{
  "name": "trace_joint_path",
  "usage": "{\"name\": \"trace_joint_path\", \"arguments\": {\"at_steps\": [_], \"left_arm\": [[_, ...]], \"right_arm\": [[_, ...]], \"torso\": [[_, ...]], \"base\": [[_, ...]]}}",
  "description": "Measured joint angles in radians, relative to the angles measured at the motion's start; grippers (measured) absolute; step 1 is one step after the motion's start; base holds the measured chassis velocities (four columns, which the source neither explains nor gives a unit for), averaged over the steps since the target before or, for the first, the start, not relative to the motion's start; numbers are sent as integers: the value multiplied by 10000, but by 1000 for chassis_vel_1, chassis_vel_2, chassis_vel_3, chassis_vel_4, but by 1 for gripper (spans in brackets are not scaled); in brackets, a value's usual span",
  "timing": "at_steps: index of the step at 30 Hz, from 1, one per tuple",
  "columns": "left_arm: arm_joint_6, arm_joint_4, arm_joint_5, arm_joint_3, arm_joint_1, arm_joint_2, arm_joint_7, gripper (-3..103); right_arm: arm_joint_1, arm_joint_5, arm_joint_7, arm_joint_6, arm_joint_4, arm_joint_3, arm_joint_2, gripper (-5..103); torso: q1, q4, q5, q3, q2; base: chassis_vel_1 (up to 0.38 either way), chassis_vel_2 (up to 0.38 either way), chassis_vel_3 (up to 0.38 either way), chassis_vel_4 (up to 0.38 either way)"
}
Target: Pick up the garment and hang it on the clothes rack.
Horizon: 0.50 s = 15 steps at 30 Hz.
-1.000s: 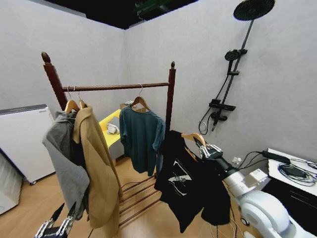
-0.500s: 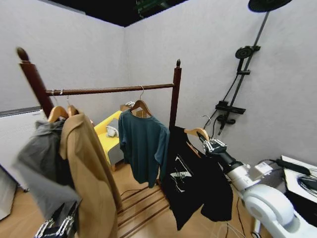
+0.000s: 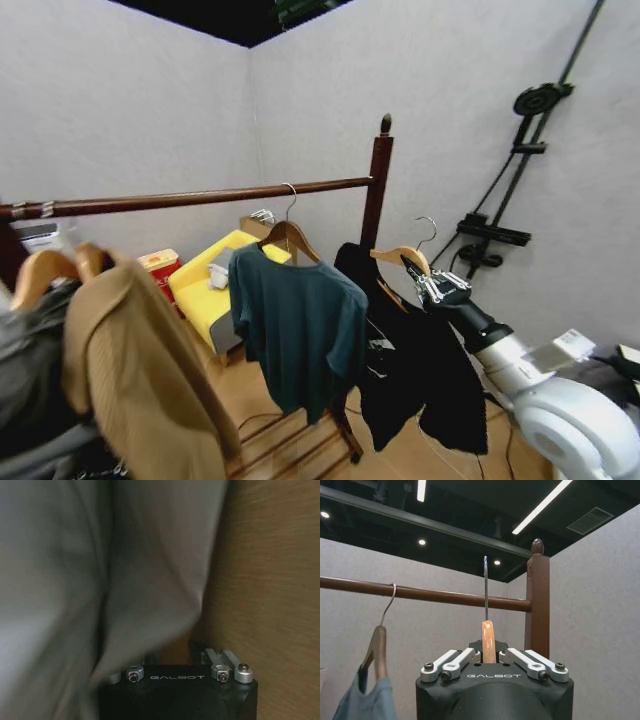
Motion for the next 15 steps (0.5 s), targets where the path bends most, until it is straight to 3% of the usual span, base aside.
{"name": "trace_joint_path", "arguments": {"at_steps": [1,2,6,10,14,15], "left_arm": [[0,-1,0,0,1,-1,5,46],[0,-1,0,0,-1,-1,15,46],[0,0,0,0,0,-1,1,46],[0,0,0,0,0,0,6,46],[0,-1,0,0,-1,-1,2,46],[0,-1,0,0,-2,0,2,46]], "right_arm": [[262,278,-62,1,-11,45,-204,10],[585,508,-123,0,-76,86,-402,10],[1026,813,-145,85,-48,149,-617,10],[613,748,-42,236,451,217,-429,10],[462,685,103,168,576,143,-244,10],[443,684,137,134,577,95,-218,10]], "torso": [[0,12,10,0,0],[4,3,7,2,-3],[0,8,2,0,0],[-7,-1,0,-15,-36],[-69,18,13,-98,-217],[-122,3,6,-156,-325]], "base": [[-371,368,359,-354],[-320,349,359,-355],[-333,327,351,-349],[-336,323,342,-327],[-267,198,180,-206],[-136,173,22,-18]]}}
